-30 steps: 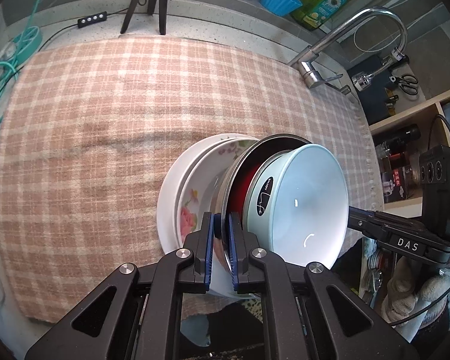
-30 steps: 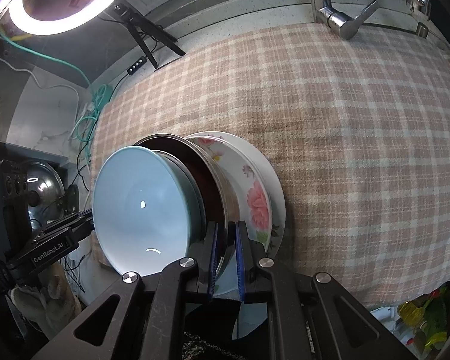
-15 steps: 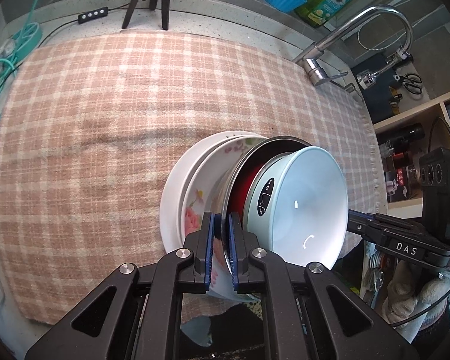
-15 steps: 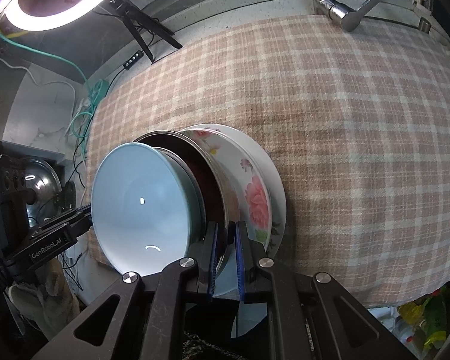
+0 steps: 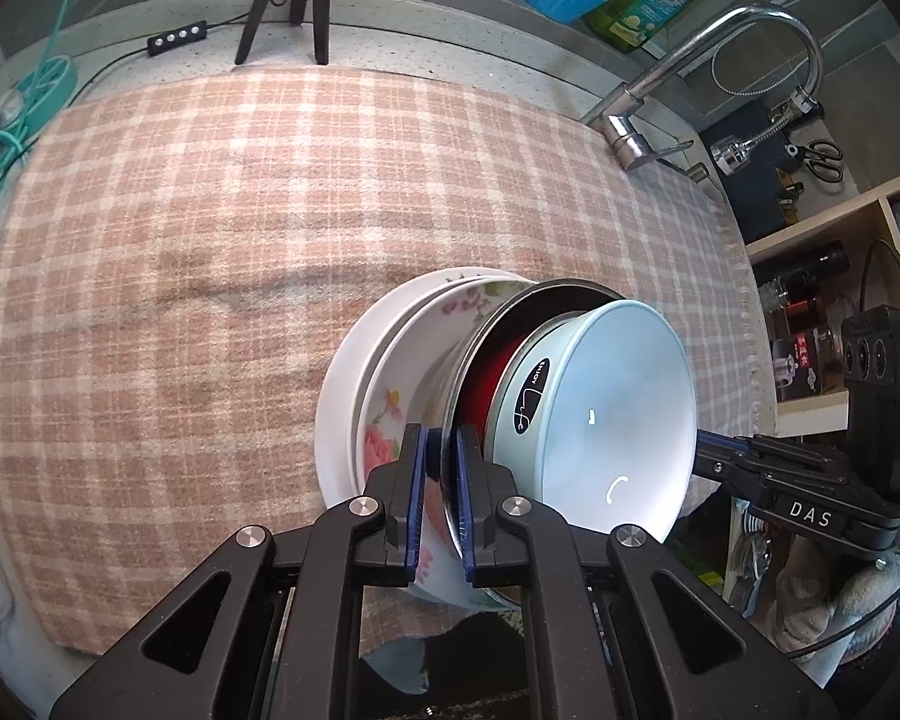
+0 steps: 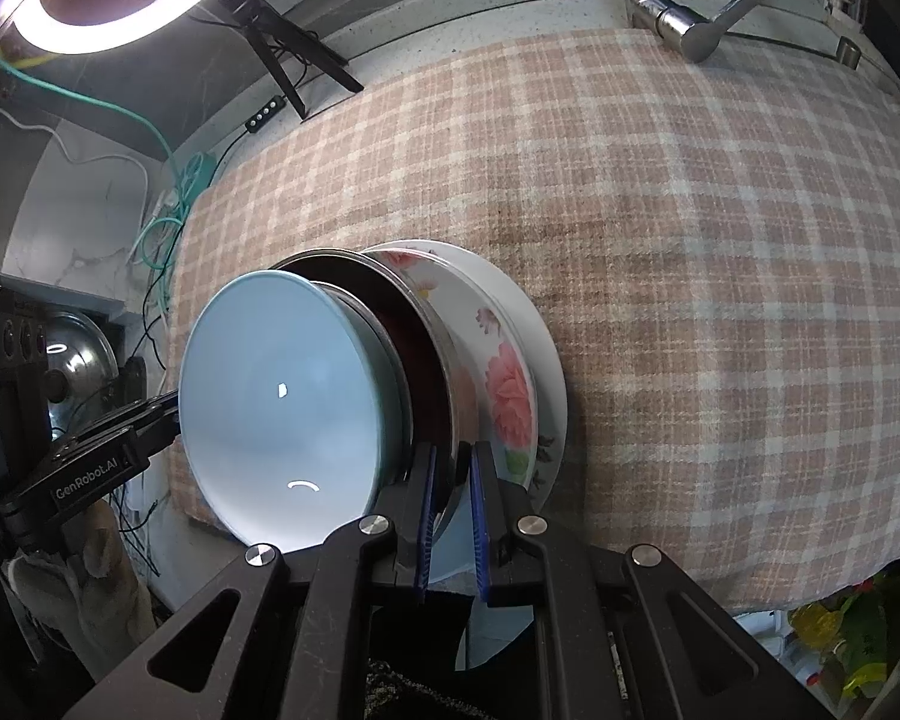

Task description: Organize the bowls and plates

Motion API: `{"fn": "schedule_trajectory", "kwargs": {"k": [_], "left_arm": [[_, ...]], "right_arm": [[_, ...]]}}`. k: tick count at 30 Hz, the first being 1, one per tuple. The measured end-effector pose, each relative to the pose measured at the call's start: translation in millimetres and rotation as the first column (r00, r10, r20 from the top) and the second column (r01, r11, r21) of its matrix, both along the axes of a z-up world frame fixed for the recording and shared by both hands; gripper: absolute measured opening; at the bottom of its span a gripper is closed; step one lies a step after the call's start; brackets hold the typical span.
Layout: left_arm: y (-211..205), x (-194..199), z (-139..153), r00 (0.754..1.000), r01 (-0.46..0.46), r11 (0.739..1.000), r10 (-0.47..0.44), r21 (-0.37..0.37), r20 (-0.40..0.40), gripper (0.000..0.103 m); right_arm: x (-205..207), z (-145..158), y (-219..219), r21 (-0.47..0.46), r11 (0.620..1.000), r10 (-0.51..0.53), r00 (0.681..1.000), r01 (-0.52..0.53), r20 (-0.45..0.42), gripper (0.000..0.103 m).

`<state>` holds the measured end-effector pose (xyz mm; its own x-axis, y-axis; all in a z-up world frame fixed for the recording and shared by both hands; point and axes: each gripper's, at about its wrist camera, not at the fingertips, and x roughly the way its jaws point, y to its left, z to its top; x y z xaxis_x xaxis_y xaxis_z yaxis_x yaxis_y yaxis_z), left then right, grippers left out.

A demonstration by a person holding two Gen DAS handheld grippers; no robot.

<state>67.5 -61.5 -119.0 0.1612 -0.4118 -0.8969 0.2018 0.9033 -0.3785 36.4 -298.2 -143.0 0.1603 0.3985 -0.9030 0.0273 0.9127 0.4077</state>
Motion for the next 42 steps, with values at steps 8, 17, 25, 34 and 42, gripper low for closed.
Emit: {"fn": "schedule_trajectory", "kwargs": {"k": [8,17,25,34,42], "left_arm": [[-0.6,2.5,0.8,1.0,0.012,1.0,-0.012,-0.002,0.006,0.009],[10.7,2.8,24.7,0.996,-0.003,1.0,0.001,0.017,0.092,0.011],[18.3,-6.1,44.4,0.982,-0.03,0.997,0.017,0.069,0.189,0.011],[9.4,-36.6,64.1,0.951,-0.035,0.991,-0.006,0.128,0.309,0.018],[9.8,-55.3,81.1,0.917,-0.088,0.987,0.028,0.133,0.399,0.031]], "right_arm": [[-3.3,1.1,0.6,0.002,1.0,0.01,1.0,-0.01,0.002,0.013],[-7.5,22.2,-2.4,-0.052,0.999,0.017,0.995,-0.012,0.094,0.014],[-15.2,37.8,-4.6,-0.093,0.996,0.007,0.983,0.01,0.182,0.016],[-33.2,56.7,-0.7,-0.153,0.987,0.003,0.948,0.048,0.318,0.027],[-52.6,74.2,6.2,-0.208,0.973,0.0,0.896,0.104,0.445,0.034]]}}
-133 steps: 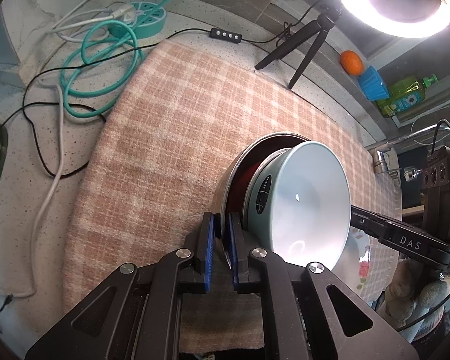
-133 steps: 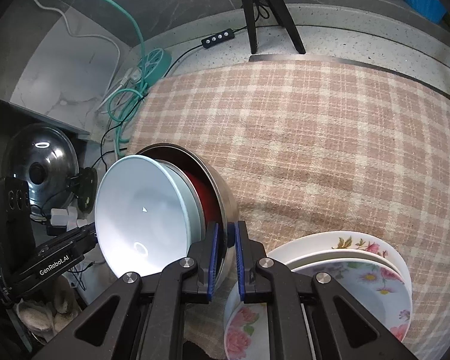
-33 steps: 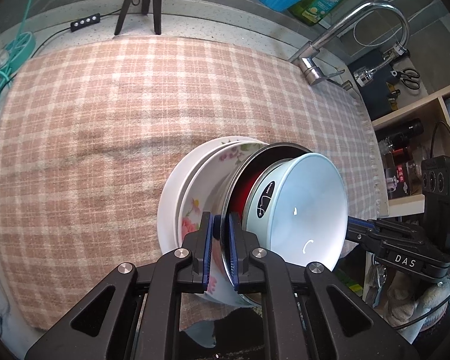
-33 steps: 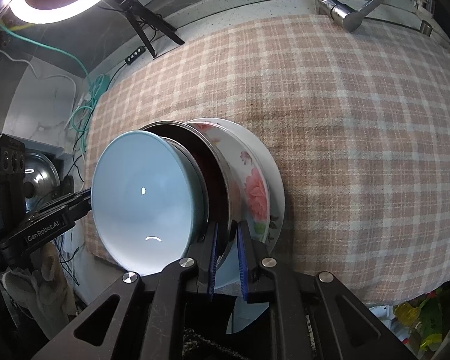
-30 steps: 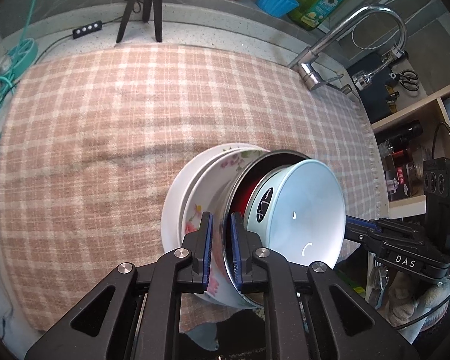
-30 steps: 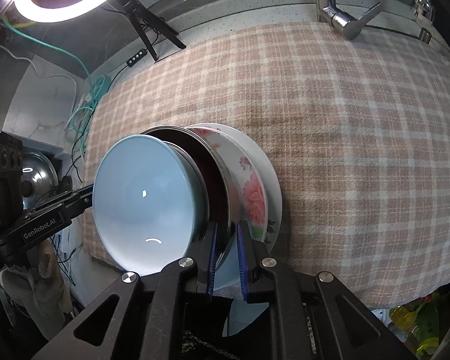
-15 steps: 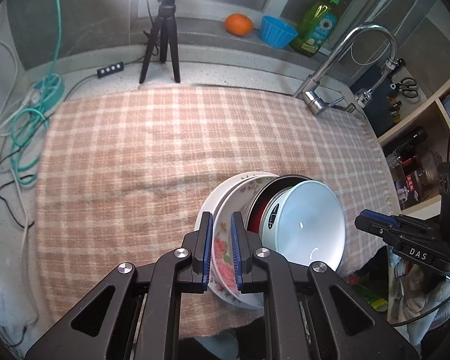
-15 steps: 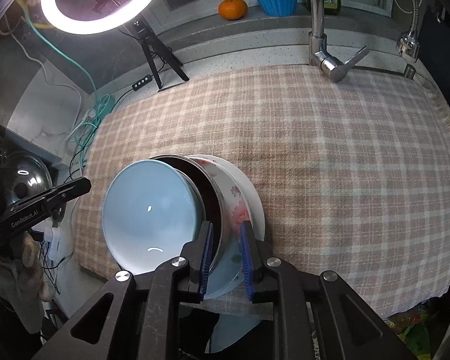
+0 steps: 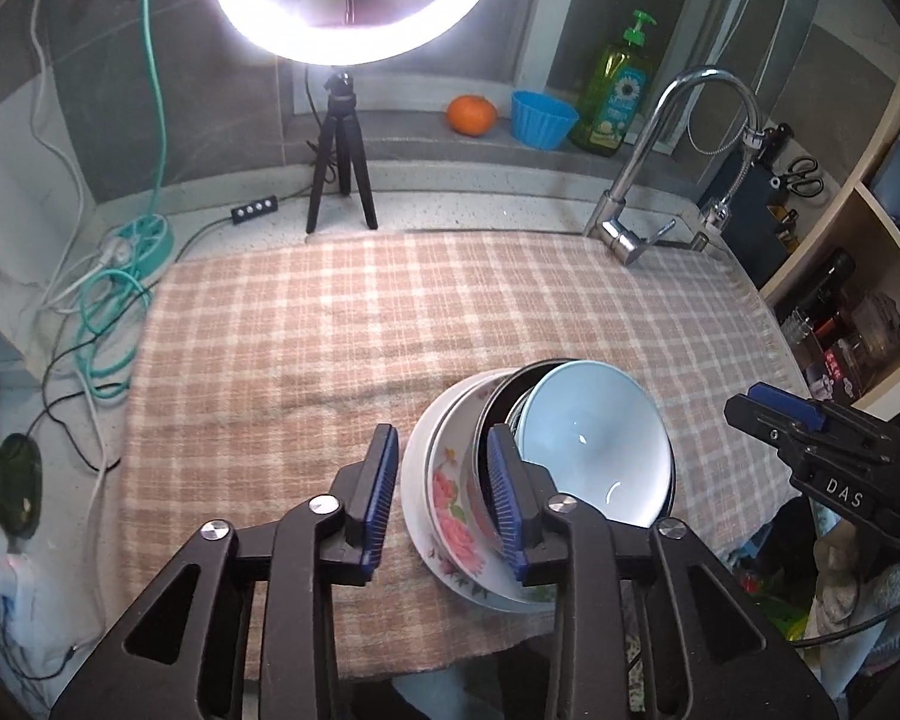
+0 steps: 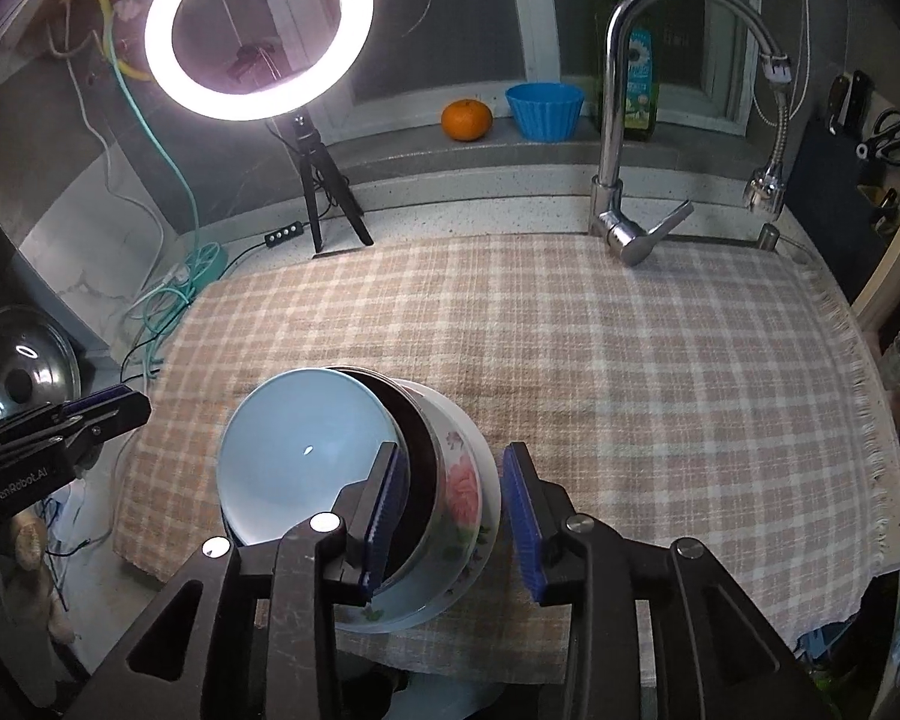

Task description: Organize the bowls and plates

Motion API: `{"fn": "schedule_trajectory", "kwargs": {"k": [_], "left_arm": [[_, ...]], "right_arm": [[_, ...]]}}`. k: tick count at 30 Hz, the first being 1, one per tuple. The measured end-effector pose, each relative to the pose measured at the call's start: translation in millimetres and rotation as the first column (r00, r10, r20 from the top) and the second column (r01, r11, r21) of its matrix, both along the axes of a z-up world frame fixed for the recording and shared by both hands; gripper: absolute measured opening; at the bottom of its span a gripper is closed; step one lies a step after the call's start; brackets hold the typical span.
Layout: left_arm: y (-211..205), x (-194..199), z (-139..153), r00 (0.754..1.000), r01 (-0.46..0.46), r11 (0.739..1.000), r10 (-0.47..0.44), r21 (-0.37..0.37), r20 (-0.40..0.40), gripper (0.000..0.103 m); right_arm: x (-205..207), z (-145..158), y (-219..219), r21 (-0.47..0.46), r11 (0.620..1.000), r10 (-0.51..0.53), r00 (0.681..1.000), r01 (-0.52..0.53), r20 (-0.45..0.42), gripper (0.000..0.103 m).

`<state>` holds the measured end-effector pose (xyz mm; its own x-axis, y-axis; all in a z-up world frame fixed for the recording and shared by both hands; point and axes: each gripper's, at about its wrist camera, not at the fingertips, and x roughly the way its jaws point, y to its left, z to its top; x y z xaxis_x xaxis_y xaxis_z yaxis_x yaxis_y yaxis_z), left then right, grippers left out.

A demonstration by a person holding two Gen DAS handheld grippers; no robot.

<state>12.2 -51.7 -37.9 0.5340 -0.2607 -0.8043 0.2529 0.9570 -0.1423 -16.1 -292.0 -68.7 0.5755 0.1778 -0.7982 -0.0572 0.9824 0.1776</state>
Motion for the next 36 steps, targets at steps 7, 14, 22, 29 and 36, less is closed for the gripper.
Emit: {"fn": "schedule_trajectory", "kwargs": {"k": [7,14,22,29,36], "left_arm": [[-6.2,-9.7,13.8,0.996,0.002,0.999,-0.005,0.04,0.09,0.057],[-16.6,-20.7,19.8,0.989,0.01,0.997,-0.021,0.074,0.147,0.073],[-13.8,-24.0,24.2,0.987,0.001,0.999,-0.008,0.044,0.16,0.073],[-14.5,-28.9,28.9,0.984,-0.008,0.999,0.001,0.039,0.18,0.073],[-17.7,-31.6,31.3,0.982,-0.007,0.999,0.0,0.041,0.188,0.073]], "right_arm": [[-18.6,15.8,8.9,-0.039,0.999,-0.02,0.993,0.025,0.113,0.053],[-33.8,25.7,5.4,-0.026,0.997,-0.069,0.982,0.074,0.177,0.07],[-40.4,26.5,10.1,-0.047,0.995,-0.072,0.978,0.083,0.195,0.072],[-42.3,29.2,10.2,-0.032,0.996,-0.072,0.976,0.08,0.207,0.072],[-43.6,32.7,9.5,-0.046,0.996,-0.061,0.972,0.074,0.229,0.074]]}}
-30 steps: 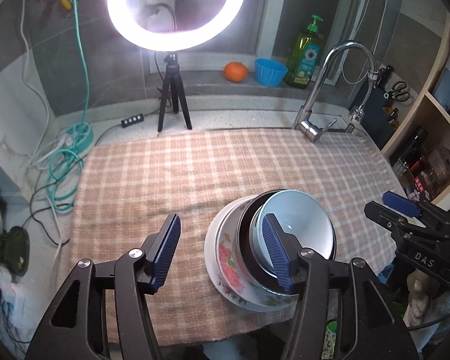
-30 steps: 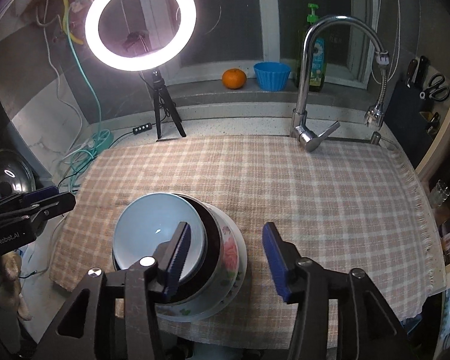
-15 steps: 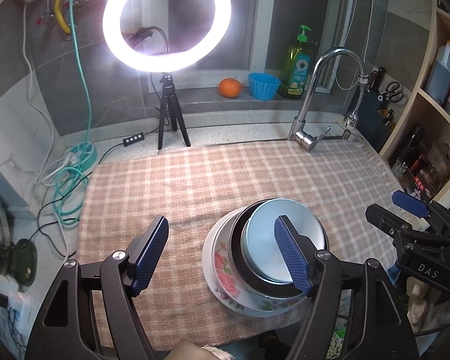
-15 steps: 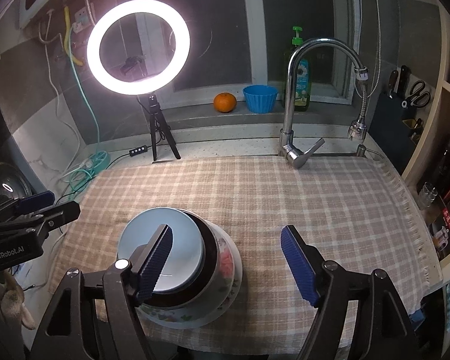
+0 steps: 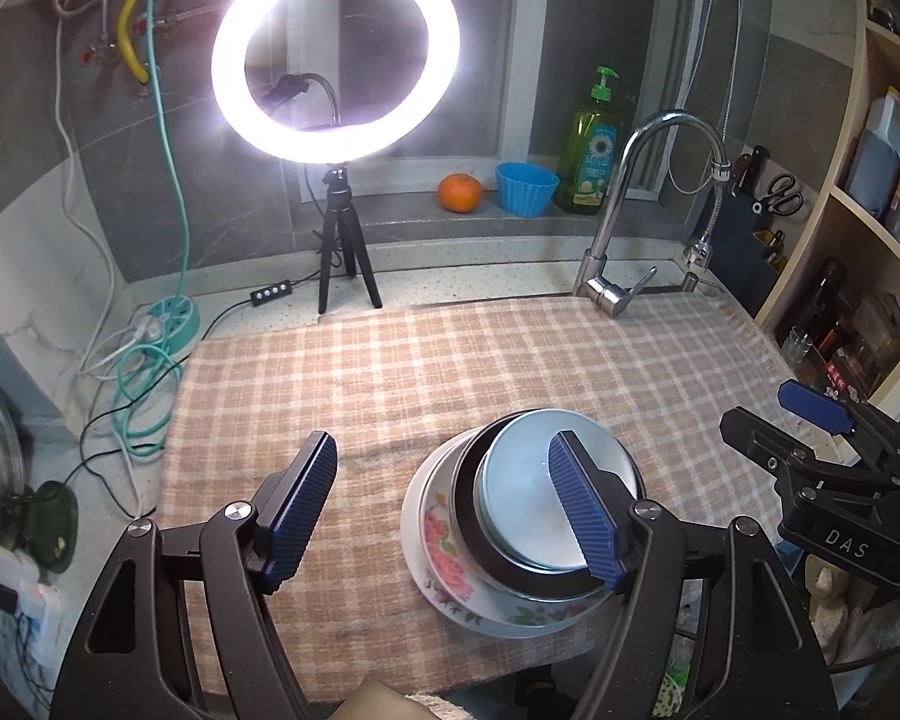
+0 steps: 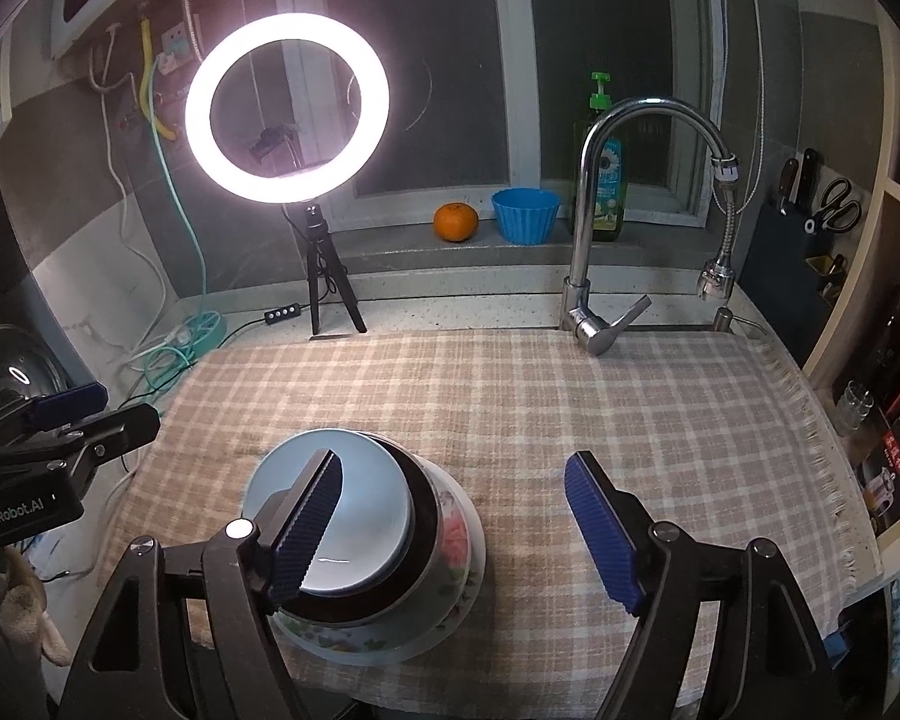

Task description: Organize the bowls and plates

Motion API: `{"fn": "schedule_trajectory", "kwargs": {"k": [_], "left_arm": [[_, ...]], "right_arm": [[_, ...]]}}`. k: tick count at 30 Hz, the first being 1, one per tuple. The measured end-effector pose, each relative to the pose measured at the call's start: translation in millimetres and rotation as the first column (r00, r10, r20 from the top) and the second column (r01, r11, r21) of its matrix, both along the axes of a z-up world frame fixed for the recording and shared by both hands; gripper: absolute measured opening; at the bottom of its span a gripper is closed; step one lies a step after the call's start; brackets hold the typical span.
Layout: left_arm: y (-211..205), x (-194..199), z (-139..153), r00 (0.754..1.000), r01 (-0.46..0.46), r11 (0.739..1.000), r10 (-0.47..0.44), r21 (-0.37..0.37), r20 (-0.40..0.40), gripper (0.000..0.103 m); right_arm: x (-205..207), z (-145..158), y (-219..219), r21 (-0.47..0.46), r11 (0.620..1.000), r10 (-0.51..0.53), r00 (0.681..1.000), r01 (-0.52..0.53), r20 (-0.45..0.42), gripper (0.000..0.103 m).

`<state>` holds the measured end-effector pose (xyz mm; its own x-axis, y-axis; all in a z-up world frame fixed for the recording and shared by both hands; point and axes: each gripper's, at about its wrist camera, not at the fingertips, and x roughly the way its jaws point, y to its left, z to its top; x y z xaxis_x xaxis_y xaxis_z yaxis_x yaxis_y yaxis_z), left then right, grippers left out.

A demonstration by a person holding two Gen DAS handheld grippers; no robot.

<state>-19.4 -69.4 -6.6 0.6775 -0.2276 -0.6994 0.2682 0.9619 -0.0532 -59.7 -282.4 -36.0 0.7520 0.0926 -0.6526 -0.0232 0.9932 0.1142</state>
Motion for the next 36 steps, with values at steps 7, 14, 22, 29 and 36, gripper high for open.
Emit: {"fn": "schedule_trajectory", "kwargs": {"k": [7,14,22,29,36], "left_arm": [[-0.8,-1.3,-0.3,1.0,-0.003,1.0,0.003,0.0,-0.007,0.073],[-1.0,-2.5,-1.5,1.0,-0.012,1.0,0.012,0.0,-0.013,0.073],[-1.1,-1.9,-2.5,1.0,-0.011,1.0,0.011,0.0,-0.016,0.073],[-3.8,0.9,-3.3,1.0,-0.01,1.0,0.01,0.005,-0.015,0.073],[-3.9,4.9,-4.5,1.0,-0.015,1.0,0.015,0.005,-0.01,0.073]], "right_arm": [[0.1,-1.5,-0.6,0.009,1.0,0.0,1.0,0.0,-0.01,0.074],[2.2,-5.4,1.8,0.01,1.0,0.009,1.0,-0.009,-0.022,0.074],[4.4,-8.4,1.0,0.014,1.0,0.004,1.0,-0.004,-0.028,0.074],[6.4,-13.0,-0.9,0.017,1.0,0.0,0.999,0.001,-0.042,0.074],[9.5,-14.6,-1.0,0.012,1.0,-0.003,0.999,0.003,-0.05,0.074]]}}
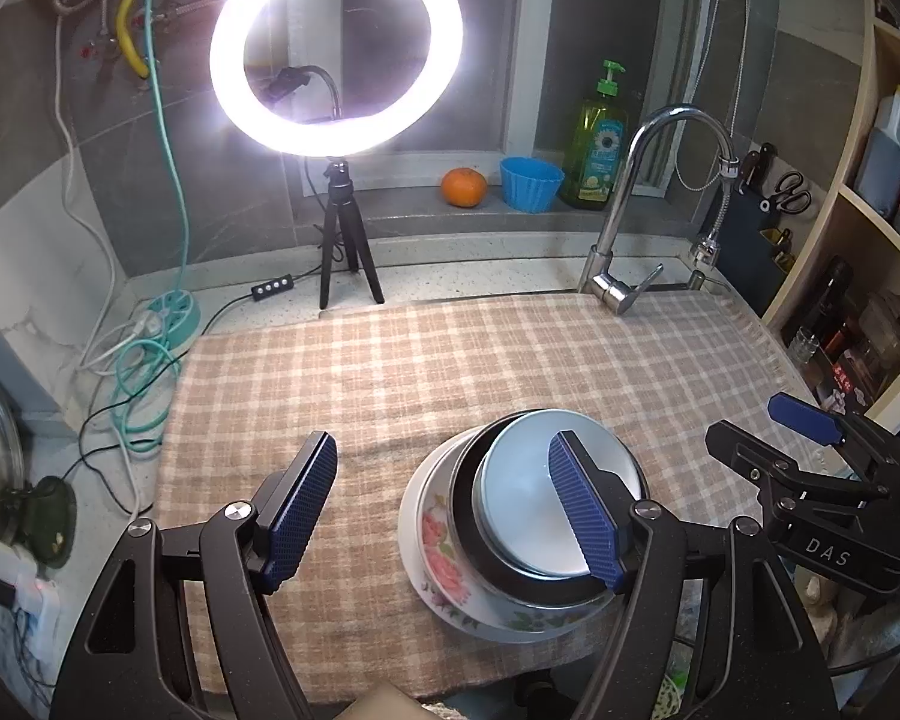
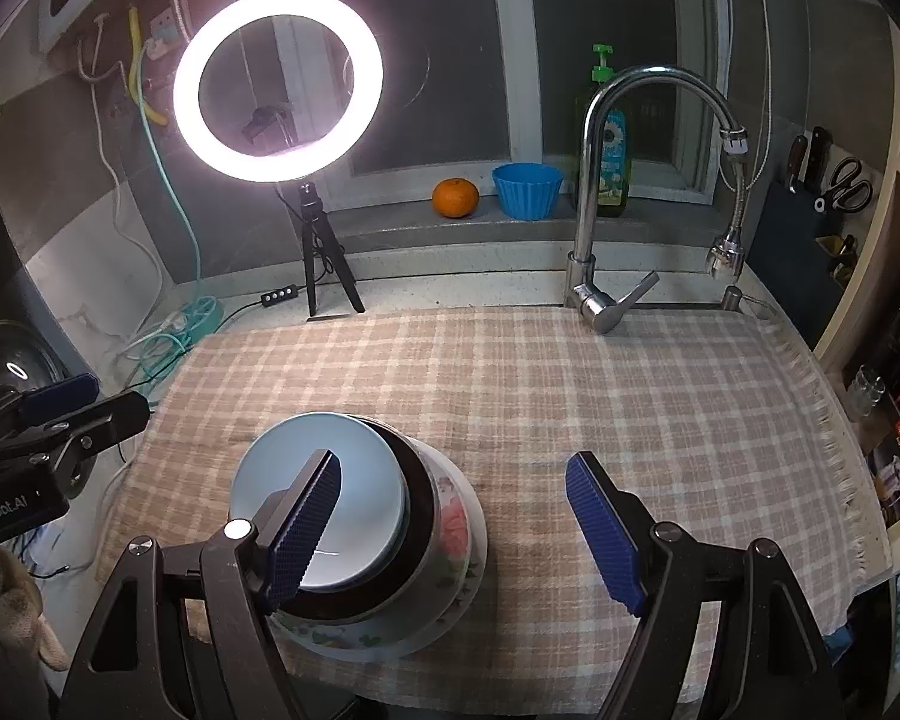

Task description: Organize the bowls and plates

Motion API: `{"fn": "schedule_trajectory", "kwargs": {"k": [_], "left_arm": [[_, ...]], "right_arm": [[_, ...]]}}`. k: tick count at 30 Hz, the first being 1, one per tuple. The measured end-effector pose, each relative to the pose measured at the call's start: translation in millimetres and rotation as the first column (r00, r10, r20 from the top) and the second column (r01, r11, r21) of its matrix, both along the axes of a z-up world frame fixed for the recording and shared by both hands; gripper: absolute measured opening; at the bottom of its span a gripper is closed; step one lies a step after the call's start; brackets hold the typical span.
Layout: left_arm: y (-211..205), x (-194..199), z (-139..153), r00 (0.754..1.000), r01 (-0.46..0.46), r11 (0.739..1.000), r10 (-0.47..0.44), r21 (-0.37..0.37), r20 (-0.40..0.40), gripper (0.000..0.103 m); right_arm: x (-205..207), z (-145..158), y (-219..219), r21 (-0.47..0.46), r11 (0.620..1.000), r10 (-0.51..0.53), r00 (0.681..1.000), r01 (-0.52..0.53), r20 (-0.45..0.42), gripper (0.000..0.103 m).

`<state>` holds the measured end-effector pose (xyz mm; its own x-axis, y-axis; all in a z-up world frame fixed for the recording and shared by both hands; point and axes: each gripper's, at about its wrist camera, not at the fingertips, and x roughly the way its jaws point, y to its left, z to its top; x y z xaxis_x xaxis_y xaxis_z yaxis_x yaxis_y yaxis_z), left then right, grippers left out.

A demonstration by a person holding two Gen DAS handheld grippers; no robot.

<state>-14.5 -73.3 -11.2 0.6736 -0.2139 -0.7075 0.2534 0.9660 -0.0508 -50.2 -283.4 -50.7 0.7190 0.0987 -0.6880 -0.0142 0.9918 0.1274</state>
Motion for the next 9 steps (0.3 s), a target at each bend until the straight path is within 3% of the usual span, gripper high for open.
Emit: {"fn": "schedule_trajectory", "kwargs": {"k": [9], "left_arm": [[-2.0,5.9,-2.6,1.0,0.003,1.0,-0.003,0.006,-0.008,0.073]], "right_arm": [[6.4,-5.5,-2.7,0.01,1.0,0.0,1.0,0.001,-0.019,0.074]]}}
